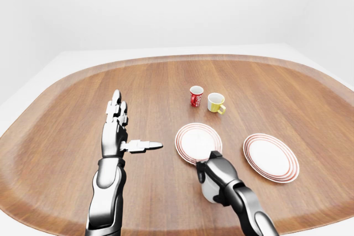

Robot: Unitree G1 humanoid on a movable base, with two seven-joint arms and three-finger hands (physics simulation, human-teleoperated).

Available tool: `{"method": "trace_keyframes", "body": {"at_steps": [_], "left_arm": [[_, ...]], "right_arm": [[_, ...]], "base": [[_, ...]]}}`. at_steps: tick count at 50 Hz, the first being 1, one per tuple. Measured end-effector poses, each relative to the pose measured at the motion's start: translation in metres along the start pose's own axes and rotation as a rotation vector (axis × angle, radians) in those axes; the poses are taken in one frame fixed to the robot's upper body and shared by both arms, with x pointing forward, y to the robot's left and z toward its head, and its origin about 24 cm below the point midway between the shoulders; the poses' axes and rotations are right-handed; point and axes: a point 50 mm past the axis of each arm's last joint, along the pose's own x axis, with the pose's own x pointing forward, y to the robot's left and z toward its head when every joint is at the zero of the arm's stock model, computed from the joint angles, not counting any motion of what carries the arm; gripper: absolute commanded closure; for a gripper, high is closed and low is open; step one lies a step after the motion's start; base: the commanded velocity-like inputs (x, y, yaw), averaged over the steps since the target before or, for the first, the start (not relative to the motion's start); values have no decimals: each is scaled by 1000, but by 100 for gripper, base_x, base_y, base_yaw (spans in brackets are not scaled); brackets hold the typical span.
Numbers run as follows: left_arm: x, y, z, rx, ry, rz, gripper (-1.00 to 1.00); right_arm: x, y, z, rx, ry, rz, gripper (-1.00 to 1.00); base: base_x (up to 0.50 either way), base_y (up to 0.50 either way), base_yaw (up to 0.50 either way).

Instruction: Put the white mug on the left plate.

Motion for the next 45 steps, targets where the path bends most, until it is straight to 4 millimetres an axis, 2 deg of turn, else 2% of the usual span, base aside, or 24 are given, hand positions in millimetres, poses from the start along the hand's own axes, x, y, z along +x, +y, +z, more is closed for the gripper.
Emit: {"method": "trace_keyframes", "body": {"at_steps": [16,31,45], "left_arm": [[0,0,0,1,1,2,-99],[0,0,0,-1,1,1,-99],[1,0,0,-2,1,0,-99]], "right_arm": [[-6,-3,4,34,-19,26,100],[-28,-46,38,103,-163,-3,100],[-37,-78,49,98,-224,-42,100]], "base": [[0,0,0],[0,0,0],[0,0,0]]}}
